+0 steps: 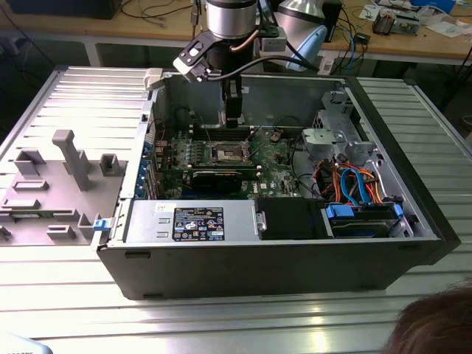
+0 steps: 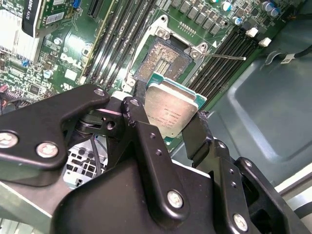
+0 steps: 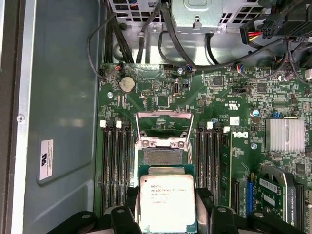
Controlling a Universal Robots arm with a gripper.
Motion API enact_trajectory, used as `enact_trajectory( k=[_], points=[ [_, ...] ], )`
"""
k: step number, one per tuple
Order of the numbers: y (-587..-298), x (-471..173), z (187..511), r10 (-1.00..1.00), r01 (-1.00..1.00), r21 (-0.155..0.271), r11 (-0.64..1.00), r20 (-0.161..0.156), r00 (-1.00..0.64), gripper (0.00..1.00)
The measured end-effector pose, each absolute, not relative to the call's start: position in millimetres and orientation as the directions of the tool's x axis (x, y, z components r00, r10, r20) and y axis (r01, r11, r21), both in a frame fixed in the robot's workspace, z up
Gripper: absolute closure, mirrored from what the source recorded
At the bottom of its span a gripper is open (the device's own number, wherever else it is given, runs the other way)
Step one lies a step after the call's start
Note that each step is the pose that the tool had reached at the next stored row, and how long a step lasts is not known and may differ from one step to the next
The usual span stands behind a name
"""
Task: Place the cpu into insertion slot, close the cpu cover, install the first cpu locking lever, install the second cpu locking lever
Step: 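Place the cpu into insertion slot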
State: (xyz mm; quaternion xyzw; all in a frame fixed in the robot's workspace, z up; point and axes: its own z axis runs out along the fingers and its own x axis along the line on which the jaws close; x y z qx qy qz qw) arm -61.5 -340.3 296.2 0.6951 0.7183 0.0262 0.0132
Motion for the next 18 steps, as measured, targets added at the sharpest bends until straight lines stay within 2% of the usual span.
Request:
enact_trajectory(
  k=[18],
  points=[
    [-340.3, -64.4, 293.9, 0.999, 0.998, 0.056, 0.032, 0.017, -0.033, 0.45]
  ],
)
